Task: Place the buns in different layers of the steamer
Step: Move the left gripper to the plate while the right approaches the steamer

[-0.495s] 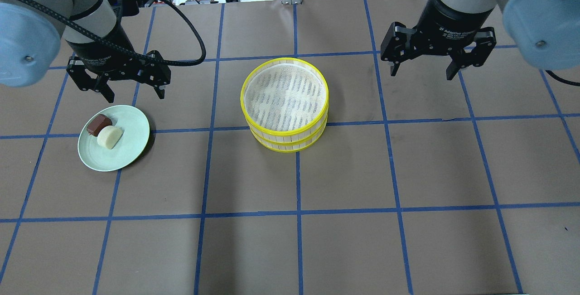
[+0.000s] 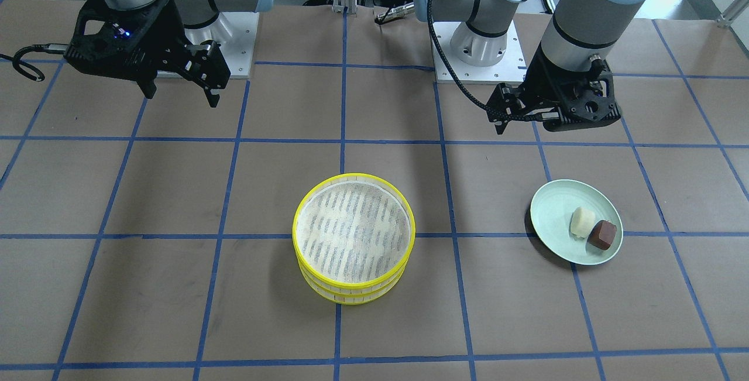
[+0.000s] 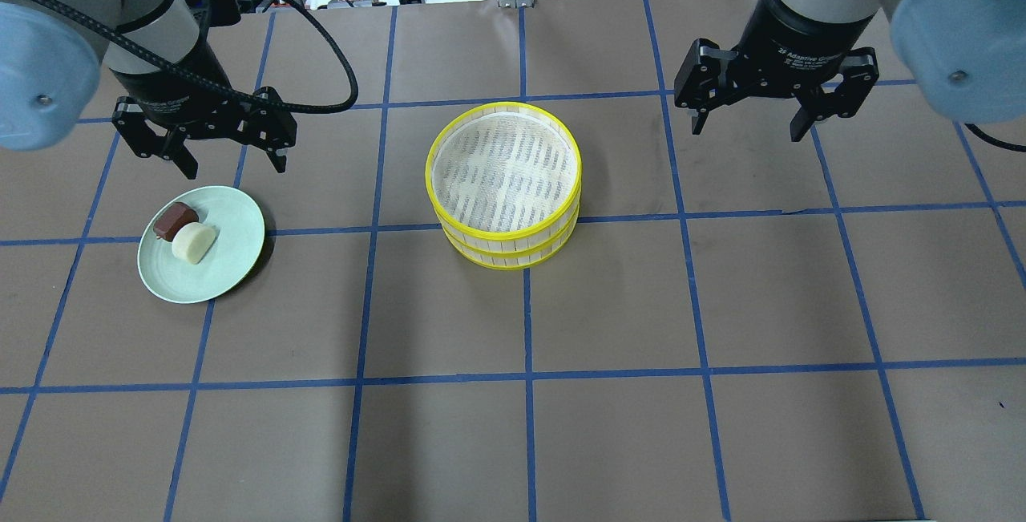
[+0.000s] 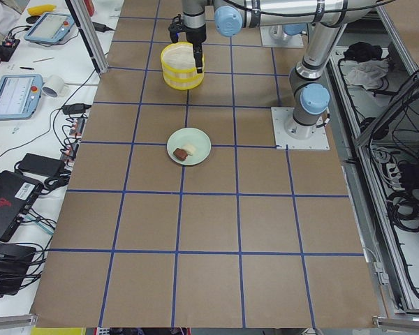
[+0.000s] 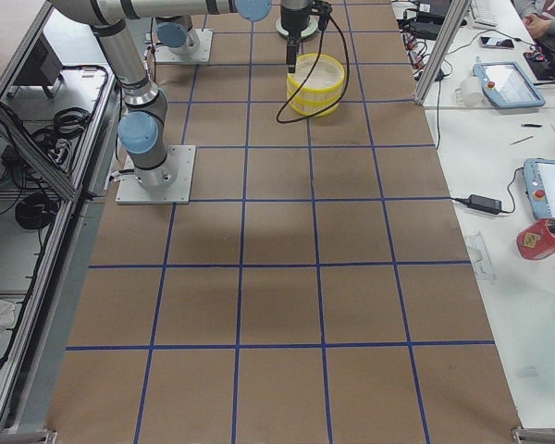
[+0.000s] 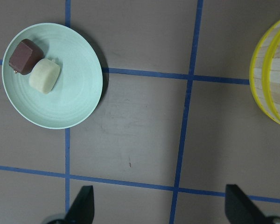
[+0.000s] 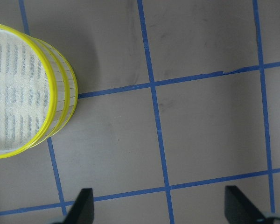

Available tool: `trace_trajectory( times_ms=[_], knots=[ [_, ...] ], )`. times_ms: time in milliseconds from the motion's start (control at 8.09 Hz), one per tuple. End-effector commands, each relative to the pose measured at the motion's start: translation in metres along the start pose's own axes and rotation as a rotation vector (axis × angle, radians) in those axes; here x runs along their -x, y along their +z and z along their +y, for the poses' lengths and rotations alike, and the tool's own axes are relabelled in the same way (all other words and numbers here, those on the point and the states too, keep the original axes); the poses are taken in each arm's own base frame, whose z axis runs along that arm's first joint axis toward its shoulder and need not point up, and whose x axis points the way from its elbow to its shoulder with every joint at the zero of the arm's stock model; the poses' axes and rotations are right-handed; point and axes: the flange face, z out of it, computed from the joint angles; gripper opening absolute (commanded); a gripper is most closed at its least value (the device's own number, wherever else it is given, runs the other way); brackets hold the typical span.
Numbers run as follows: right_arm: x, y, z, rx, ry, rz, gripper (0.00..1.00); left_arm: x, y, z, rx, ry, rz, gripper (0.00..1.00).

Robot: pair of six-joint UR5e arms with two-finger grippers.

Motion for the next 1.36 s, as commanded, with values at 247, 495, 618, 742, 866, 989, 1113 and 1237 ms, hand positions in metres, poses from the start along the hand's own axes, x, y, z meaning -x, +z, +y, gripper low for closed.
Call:
trace_trajectory(
  times_ms=[247, 495, 618, 742, 866, 989, 1113, 1237],
  knots=[
    [0.004, 0.012, -0.014, 0.013, 0.014, -0.005, 1.0, 0.087, 0.045, -0.046, 0.046, -0.006, 0.014, 1.0],
    [0.002, 0.01, -0.012, 0.014, 0.018, 0.004, 1.0, 0.147, 0.1, -0.072, 0.073, -0.11, 0.029, 1.0],
    [0.004, 0.01, -0.013, 0.009, 0.018, -0.001, 1.0, 0.164, 0.129, -0.082, 0.07, -0.142, 0.034, 1.0],
    [0.004, 0.011, -0.016, -0.002, 0.02, -0.005, 1.0, 0.168, 0.159, -0.093, 0.077, -0.152, 0.031, 1.0],
    [0.01, 0.02, -0.022, 0.008, 0.064, -0.005, 1.0, 0.172, 0.176, -0.101, 0.092, -0.158, 0.033, 1.0],
    [0.028, 0.041, -0.036, 0.004, 0.098, -0.005, 1.0, 0.173, 0.19, -0.105, 0.11, -0.159, 0.037, 1.0],
    [0.043, 0.051, -0.037, 0.01, 0.08, 0.0, 1.0, 0.173, 0.204, -0.108, 0.133, -0.158, 0.039, 1.0],
    [0.041, 0.05, -0.038, 0.008, 0.068, 0.005, 1.0, 0.173, 0.212, -0.111, 0.138, -0.161, 0.038, 1.0]
  ],
)
